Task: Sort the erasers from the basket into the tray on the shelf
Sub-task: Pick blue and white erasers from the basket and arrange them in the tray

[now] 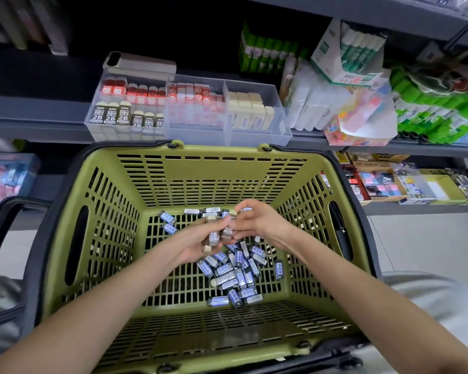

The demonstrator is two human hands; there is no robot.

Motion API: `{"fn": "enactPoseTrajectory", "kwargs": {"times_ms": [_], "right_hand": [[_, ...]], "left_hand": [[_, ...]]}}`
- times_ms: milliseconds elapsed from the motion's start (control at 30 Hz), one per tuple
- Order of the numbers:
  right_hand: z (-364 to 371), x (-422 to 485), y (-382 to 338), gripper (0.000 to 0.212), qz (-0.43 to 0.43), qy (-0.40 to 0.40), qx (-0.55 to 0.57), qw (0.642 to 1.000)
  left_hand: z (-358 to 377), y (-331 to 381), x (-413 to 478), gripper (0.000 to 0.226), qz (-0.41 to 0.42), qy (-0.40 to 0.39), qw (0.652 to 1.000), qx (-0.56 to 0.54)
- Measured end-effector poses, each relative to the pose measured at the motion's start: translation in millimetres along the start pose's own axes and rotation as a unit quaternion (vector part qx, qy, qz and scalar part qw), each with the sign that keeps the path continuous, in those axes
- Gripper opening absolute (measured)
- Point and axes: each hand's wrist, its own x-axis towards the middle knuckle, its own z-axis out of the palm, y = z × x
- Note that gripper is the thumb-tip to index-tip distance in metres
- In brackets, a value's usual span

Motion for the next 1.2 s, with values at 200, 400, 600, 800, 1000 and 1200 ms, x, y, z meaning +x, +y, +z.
{"fn": "enactPoseTrajectory", "kwargs": {"times_ms": [200, 400, 600, 800, 1000, 1200], "right_hand": [[4, -9, 1, 0.012, -0.023, 0.009, 0.032, 0.999], [17, -3, 51, 0.014, -0.039, -0.013, -0.386, 0.922], [40, 12, 86, 0.035, -0.114, -0.084, -0.719, 0.68], [63, 20, 86, 0.03, -0.158, -0.123, -0.777, 0.597], [68, 21, 87, 0.017, -0.086, -0.058, -0.817, 0.567], [37, 15, 71, 0.021, -0.064, -0.028, -0.585, 0.808]], "left_hand": [[5, 19, -23, 0.046, 0.02, -0.005, 0.999, 0.027], [3, 35, -50, 0.035, 0.022, 0.03, 0.999, -0.006], [-10, 44, -70, 0.022, 0.043, 0.006, 0.988, -0.149], [-7, 46, -76, 0.011, 0.082, 0.002, 0.976, -0.2], [-8, 52, -77, 0.021, 0.113, 0.013, 0.972, -0.204], [-12, 56, -76, 0.022, 0.122, 0.011, 0.969, -0.214]]}}
